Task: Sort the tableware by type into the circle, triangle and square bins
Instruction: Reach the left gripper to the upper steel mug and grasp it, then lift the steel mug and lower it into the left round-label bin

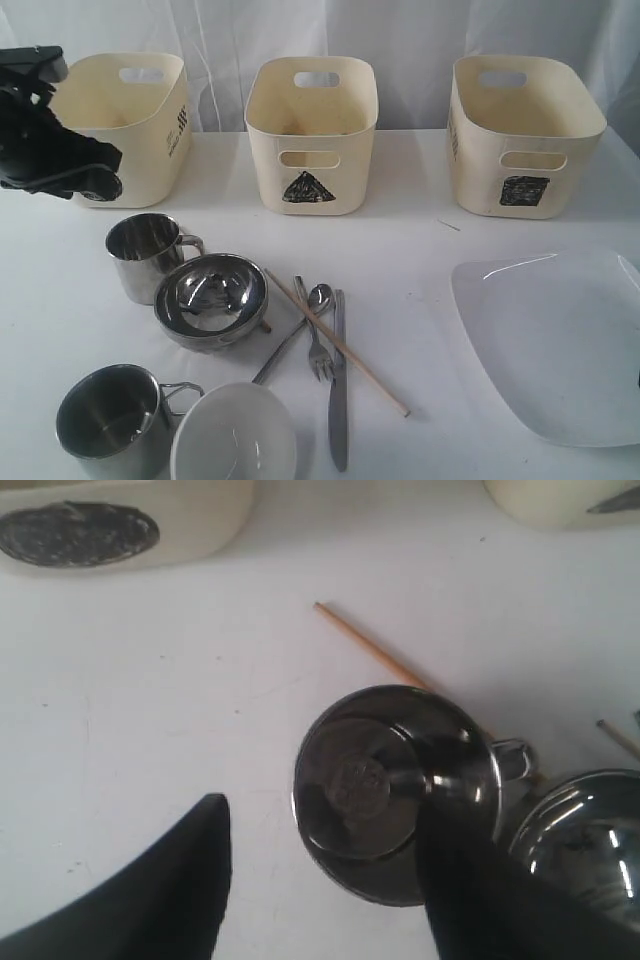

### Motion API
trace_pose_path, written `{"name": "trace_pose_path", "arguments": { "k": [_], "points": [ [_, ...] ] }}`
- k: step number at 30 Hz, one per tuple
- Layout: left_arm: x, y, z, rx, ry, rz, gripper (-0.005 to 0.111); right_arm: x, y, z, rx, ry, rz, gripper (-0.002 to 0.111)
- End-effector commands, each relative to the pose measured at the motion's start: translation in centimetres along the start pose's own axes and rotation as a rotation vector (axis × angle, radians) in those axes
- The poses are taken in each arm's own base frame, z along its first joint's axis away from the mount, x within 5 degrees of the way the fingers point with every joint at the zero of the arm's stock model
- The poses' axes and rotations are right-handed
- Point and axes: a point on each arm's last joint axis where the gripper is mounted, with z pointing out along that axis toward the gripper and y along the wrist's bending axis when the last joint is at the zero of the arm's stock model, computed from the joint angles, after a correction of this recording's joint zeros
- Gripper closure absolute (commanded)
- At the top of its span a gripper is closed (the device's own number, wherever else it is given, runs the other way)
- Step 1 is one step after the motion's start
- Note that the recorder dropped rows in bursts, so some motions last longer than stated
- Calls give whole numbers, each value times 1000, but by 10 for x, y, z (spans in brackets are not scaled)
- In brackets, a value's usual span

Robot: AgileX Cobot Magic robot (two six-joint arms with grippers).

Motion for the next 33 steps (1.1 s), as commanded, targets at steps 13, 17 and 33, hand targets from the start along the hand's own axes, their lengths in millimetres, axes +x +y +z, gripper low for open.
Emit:
{"name": "trace_pose_path", "arguments": {
  "k": [13,17,33],
  "points": [
    [12,14,74,7,141,37,48,1,0,0,3,-6,17,108],
    [15,16,85,2,153,29,70,1,0,0,3,-6,17,108],
    [-67,-13,-67,-38,-294,230,106,1,0,0,3,-6,17,108]
  ]
}}
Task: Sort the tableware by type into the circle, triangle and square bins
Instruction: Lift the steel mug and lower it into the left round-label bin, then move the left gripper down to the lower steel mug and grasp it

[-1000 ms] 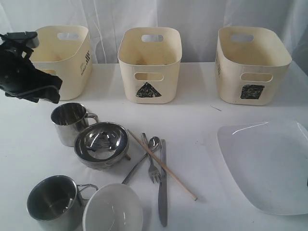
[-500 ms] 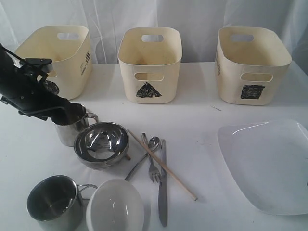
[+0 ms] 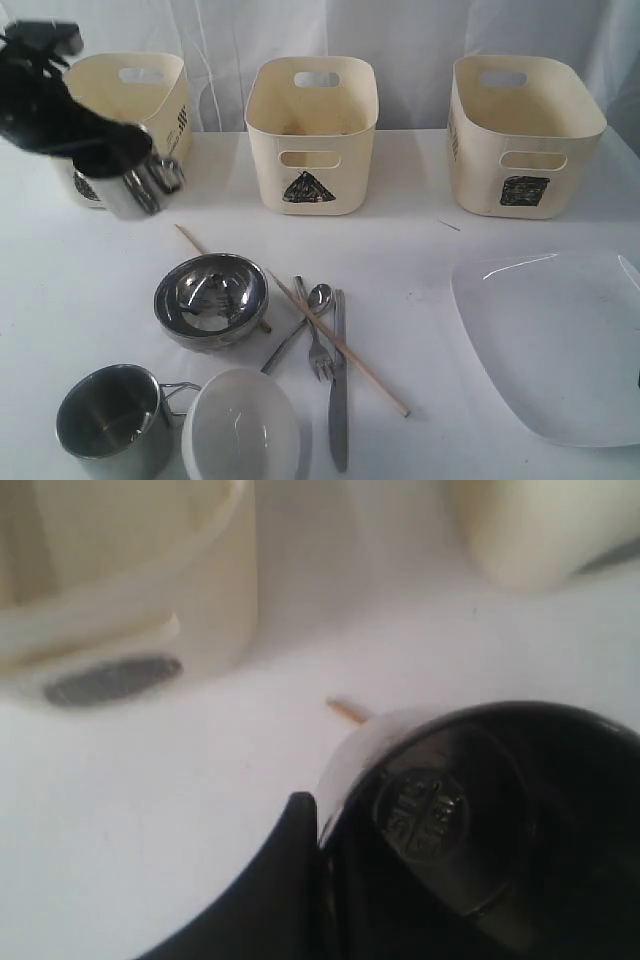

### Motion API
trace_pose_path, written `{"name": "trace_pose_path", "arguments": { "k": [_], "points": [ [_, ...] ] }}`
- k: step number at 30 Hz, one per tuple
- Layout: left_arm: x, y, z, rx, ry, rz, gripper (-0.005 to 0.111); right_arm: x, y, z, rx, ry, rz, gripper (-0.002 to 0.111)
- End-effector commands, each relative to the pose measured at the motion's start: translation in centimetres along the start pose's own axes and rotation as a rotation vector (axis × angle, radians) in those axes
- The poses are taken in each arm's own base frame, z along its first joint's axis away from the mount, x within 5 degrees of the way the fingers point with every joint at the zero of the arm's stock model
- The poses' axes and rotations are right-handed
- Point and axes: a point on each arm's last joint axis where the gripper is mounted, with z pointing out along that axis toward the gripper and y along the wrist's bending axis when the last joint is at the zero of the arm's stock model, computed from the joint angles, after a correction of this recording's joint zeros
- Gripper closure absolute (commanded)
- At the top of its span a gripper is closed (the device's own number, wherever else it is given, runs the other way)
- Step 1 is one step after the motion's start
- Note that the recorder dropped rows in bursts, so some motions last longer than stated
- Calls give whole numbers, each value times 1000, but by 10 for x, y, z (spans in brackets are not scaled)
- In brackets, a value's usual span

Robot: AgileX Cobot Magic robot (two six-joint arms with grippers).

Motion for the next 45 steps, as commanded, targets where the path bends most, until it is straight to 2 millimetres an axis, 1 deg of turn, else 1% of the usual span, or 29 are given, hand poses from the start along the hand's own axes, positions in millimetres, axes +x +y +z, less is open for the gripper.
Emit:
{"name": "trace_pose_path", "arguments": {
  "k": [1,3,4,6,9,11,12,15,19,22,24,26,28,31,32,35,37,38,40,42,43,44,45],
  "points": [
    [-50,-4,-65,-68,-267,99,106,1,0,0,3,-6,-1,108],
    [-71,6,-78,-117,-355,103,106,1,0,0,3,-6,-1,108],
    [-77,13,-80,-135,-374,90,106,1,0,0,3,-6,-1,108],
    [-88,30,-76,-170,-390,70,106,1,0,0,3,-6,-1,108],
    [-96,57,-52,-204,-383,37,106,1,0,0,3,-6,-1,108],
    [-98,71,-33,-223,-380,23,106,1,0,0,3,-6,-1,108],
    [-100,78,-27,-236,-390,17,106,1,0,0,3,-6,-1,108],
    [-101,90,0,-268,-379,35,103,1,0,0,3,-6,-1,108],
    [-97,100,35,-272,-354,32,97,1,0,0,3,-6,-1,108],
    [-93,105,52,-275,-343,28,89,1,0,0,3,-6,-1,108],
    [-91,106,57,-272,-332,26,79,1,0,0,3,-6,-1,108],
    [-90,106,57,-269,-326,23,69,1,0,0,3,-6,-1,108],
    [-92,102,51,-247,-324,3,61,1,0,0,3,-6,-1,108],
    [-94,90,33,-178,-303,-24,61,1,0,0,3,-6,-1,108],
    [-94,84,26,-150,-281,0,61,1,0,0,3,-6,-1,108],
    [-95,61,-4,-25,-257,71,61,1,0,0,3,-6,-1,108],
    [-92,45,-30,54,-255,66,61,1,0,0,3,-6,-1,108],
    [-88,40,-38,68,-241,64,61,1,0,0,3,-6,-1,108],
    [-73,30,-55,96,-195,67,61,1,0,0,3,-6,-1,108],
    [-54,19,-70,111,-162,57,61,1,0,0,3,-6,-1,108],
    [-42,15,-72,123,-140,45,61,1,0,0,3,-6,-1,108],
    [-17,2,-88,142,-123,24,61,1,0,0,3,-6,-1,108],
    [-6,-3,-94,148,-113,13,61,1,0,0,3,-6,-1,108]
  ]
}}
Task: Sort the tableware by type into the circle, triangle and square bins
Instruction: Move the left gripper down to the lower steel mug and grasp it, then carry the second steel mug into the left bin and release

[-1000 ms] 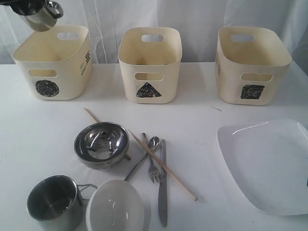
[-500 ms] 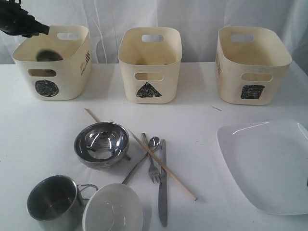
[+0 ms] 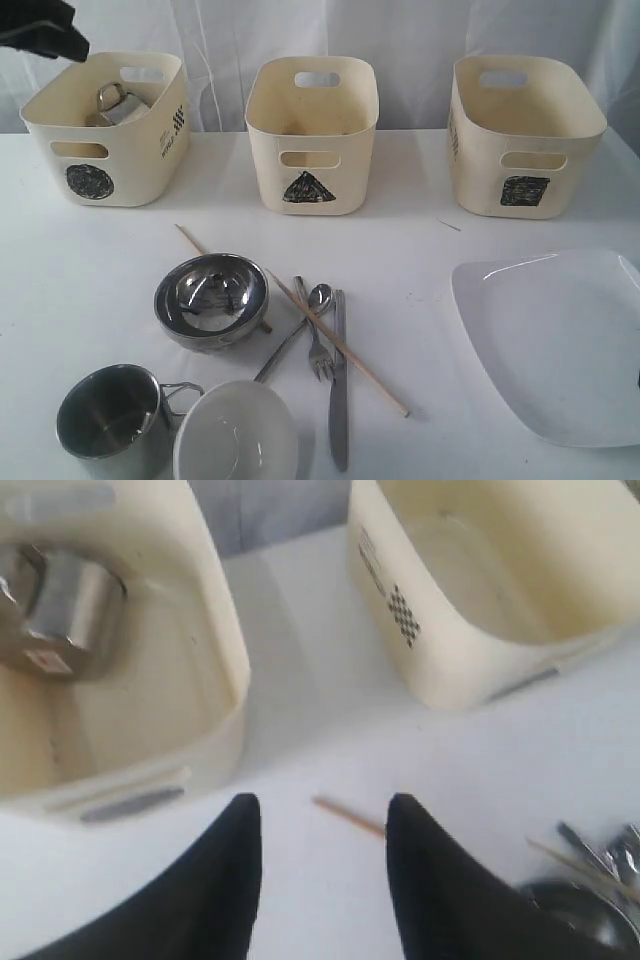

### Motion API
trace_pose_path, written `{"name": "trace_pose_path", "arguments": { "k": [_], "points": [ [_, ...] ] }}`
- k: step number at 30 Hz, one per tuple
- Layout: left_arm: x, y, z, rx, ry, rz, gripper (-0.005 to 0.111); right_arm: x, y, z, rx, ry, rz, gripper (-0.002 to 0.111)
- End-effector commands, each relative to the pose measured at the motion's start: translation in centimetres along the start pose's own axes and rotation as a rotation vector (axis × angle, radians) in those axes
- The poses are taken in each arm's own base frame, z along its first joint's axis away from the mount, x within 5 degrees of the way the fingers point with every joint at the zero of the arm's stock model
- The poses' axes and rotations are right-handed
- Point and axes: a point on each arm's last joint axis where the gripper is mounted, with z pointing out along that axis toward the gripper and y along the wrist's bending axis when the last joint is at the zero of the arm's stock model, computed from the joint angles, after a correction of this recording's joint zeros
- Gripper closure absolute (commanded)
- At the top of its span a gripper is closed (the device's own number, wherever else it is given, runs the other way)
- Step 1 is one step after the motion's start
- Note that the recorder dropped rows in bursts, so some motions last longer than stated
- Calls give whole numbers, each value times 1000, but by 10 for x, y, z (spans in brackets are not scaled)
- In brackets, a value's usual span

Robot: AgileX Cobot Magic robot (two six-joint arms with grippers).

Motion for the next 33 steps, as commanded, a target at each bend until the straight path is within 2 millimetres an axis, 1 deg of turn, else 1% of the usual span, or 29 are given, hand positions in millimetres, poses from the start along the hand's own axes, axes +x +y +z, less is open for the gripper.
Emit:
{"name": "trace_pose_path", "arguments": {
  "k": [1,2,3,4,5,6,7,8,10,12,16,20,26,33],
  "points": [
    [61,-42,-45,61,59,-70,61,1,0,0,3,-6,-1,108],
    [71,-50,-55,60,56,-72,61,1,0,0,3,-6,-1,108],
    [100,-65,-68,68,72,-85,61,1,0,0,3,-6,-1,108],
    [112,-72,-73,76,79,-85,61,1,0,0,3,-6,-1,108],
    [134,-86,-78,111,120,-78,61,1,0,0,3,-6,-1,108],
    [142,-93,-79,132,137,-71,61,1,0,0,3,-6,-1,108],
    [157,-104,-77,176,180,-52,59,1,0,0,3,-6,-1,108],
    [166,-108,-72,190,230,-32,56,1,0,0,3,-6,-1,108],
    [178,-108,-62,187,315,-8,51,1,0,0,3,-6,-1,108],
    [188,-104,-53,169,392,16,50,1,0,0,3,-6,-1,108],
    [197,-101,-38,180,432,3,50,1,0,0,3,-6,-1,108],
    [199,-100,-28,207,430,-8,50,1,0,0,3,-6,-1,108],
    [206,-101,-8,276,436,-13,50,1,0,0,3,-6,-1,108],
    [214,-93,17,287,497,-18,50,1,0,0,3,-6,-1,108]
  ]
}}
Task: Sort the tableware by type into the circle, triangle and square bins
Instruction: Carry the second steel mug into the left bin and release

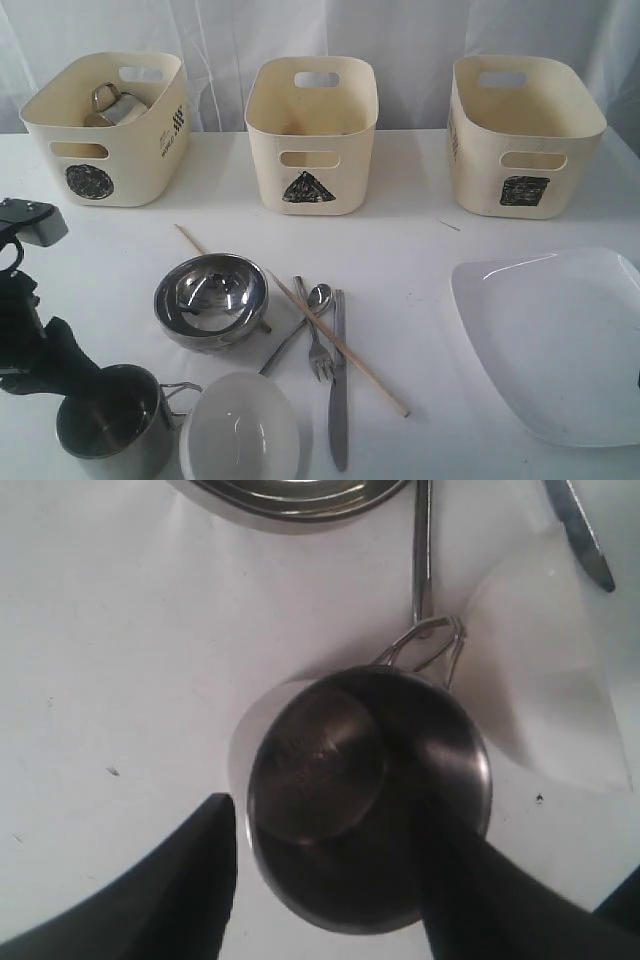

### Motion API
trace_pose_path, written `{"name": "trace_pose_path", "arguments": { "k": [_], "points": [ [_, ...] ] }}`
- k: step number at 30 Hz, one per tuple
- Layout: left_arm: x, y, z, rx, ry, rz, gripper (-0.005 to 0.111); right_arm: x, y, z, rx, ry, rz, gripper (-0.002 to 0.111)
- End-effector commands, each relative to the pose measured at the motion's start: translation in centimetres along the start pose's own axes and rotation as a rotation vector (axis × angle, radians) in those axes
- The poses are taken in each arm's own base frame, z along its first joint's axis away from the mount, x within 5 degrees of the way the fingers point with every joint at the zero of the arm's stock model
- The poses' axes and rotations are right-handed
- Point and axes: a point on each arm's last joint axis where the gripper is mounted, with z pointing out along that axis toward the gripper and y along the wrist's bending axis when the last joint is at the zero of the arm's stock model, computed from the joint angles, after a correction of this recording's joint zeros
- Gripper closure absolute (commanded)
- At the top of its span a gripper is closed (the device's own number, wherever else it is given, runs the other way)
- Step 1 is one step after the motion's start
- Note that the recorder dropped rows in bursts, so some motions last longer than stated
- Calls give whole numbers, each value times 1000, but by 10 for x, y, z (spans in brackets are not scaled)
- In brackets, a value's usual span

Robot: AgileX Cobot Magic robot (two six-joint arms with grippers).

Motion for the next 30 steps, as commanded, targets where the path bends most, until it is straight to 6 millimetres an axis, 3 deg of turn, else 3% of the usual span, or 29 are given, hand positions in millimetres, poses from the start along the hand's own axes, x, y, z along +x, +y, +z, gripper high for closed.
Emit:
{"name": "trace_pose_path", "arguments": {
  "k": [1,9,11,15,16,19,23,27,30],
  "points": [
    [-1,6,16,25,38,-10,50,1,0,0,3,-6,-1,108],
    [-2,22,46,43,111,-50,53,1,0,0,3,-6,-1,108],
    [-1,26,52,44,129,-63,66,1,0,0,3,-6,-1,108],
    [-7,29,52,24,107,-82,106,1,0,0,3,-6,-1,108],
    [-12,28,47,21,90,-73,106,1,0,0,3,-6,-1,108],
    [-37,22,20,8,-4,-19,106,1,0,0,3,-6,-1,108],
    [-84,15,-37,-124,-223,98,107,1,0,0,3,-6,-1,108],
    [-129,38,-89,-500,-431,164,107,1,0,0,3,-6,-1,108],
    [-161,68,-110,-669,-496,143,107,1,0,0,3,-6,-1,108]
  ]
}}
